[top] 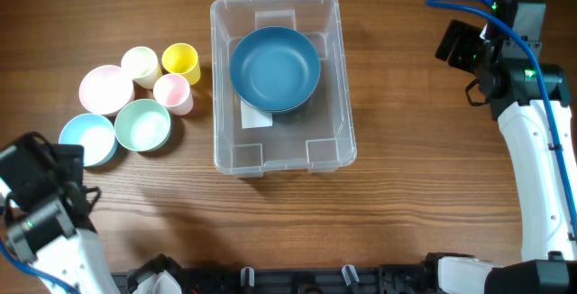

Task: Pack container
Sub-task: 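Reach the left gripper to the light blue bowl rim and grasp it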

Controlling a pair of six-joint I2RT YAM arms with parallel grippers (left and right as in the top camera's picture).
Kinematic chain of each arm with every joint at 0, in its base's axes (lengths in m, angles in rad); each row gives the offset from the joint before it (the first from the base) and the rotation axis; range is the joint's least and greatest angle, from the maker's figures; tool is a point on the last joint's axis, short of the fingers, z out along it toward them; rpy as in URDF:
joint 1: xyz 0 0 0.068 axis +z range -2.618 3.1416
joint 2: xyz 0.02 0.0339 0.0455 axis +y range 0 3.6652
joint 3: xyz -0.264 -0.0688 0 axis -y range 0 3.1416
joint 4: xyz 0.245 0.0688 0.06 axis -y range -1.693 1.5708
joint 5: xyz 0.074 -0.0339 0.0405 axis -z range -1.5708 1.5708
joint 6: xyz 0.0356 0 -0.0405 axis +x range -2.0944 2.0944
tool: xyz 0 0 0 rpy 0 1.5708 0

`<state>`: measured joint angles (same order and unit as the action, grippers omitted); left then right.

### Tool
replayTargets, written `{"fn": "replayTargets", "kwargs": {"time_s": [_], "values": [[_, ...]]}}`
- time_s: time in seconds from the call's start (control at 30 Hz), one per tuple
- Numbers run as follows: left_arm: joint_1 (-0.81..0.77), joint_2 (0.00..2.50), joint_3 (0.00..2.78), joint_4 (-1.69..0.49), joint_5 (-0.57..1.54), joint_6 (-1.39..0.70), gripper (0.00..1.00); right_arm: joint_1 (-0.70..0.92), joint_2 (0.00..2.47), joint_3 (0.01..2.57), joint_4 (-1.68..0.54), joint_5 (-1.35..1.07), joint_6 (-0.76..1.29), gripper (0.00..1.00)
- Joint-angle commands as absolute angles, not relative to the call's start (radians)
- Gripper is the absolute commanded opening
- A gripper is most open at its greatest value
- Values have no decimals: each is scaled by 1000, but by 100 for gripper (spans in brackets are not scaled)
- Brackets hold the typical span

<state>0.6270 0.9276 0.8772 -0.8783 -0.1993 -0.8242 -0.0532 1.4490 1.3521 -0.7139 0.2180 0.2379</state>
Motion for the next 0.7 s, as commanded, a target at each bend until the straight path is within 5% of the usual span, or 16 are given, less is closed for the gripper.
{"fn": "replayTargets", "kwargs": {"time_s": [0.0,0.13,0.33,0.67], "values": [[724,1019,889,-826,-23,-757,90,-52,1456,1361,-712,232,250,100],[783,1119,889,-776,72,-683,82,-52,1456,1361,-712,232,250,100],[793,1243,889,-719,71,-684,89,-52,1456,1361,-712,232,250,100],[793,1432,889,-616,71,-684,80,-52,1456,1361,-712,232,250,100]]}}
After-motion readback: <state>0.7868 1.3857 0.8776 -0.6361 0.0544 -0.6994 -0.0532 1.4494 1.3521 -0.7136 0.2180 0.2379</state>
